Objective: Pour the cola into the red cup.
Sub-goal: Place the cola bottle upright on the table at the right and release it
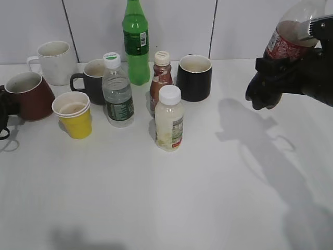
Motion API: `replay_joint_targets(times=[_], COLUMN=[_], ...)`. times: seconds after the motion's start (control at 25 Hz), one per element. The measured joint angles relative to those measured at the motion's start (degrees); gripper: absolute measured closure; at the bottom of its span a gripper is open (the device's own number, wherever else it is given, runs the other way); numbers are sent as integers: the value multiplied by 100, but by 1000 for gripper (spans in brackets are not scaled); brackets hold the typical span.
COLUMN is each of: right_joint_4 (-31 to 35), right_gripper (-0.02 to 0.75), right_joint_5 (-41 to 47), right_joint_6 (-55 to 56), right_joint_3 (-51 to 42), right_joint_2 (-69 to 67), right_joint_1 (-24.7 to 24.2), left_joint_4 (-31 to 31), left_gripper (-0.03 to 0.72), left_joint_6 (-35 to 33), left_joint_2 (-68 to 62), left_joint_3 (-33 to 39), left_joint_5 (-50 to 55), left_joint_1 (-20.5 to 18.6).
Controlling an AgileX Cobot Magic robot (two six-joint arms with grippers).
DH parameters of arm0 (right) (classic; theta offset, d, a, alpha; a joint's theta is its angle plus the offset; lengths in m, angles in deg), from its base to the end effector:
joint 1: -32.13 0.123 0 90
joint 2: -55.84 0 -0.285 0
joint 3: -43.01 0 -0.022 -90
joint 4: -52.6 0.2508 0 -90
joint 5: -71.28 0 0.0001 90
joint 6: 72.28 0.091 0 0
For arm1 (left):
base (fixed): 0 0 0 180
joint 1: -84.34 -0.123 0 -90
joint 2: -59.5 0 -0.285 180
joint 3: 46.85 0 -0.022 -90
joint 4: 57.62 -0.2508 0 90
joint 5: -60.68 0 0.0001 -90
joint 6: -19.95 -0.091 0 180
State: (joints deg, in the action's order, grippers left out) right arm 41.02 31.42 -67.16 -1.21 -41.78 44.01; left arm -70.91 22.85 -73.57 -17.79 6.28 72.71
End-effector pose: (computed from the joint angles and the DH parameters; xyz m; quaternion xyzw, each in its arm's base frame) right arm 0.2893 0.0728 0.2022 -0.1463 0.7658 0.0940 0.6191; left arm 0.3730 0.0594 0.0708 0.0076 0.8097 0.0084 0.5868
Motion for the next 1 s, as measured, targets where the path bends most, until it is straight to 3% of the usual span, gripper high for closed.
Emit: replay_joint_targets(times=[0.56, 0.72, 1.0], right_joint_4=[-30, -30, -30], right_gripper=[266, 266, 266], right_joint_5=[41, 77, -238], right_joint_6=[41, 41, 126], right_joint_3=[0, 0, 0], right_joint_2=[0, 0, -445], right_joint_1=[0, 0, 0], left_joint_4=[85, 90, 90], left_gripper=[484, 435, 423], left_joint_6=[69, 69, 69], left_joint_2=[0, 174, 506], left_joint_3=[230, 457, 1263], left_joint_5=[-384, -523, -1048], left_joint_1=[0, 0, 0])
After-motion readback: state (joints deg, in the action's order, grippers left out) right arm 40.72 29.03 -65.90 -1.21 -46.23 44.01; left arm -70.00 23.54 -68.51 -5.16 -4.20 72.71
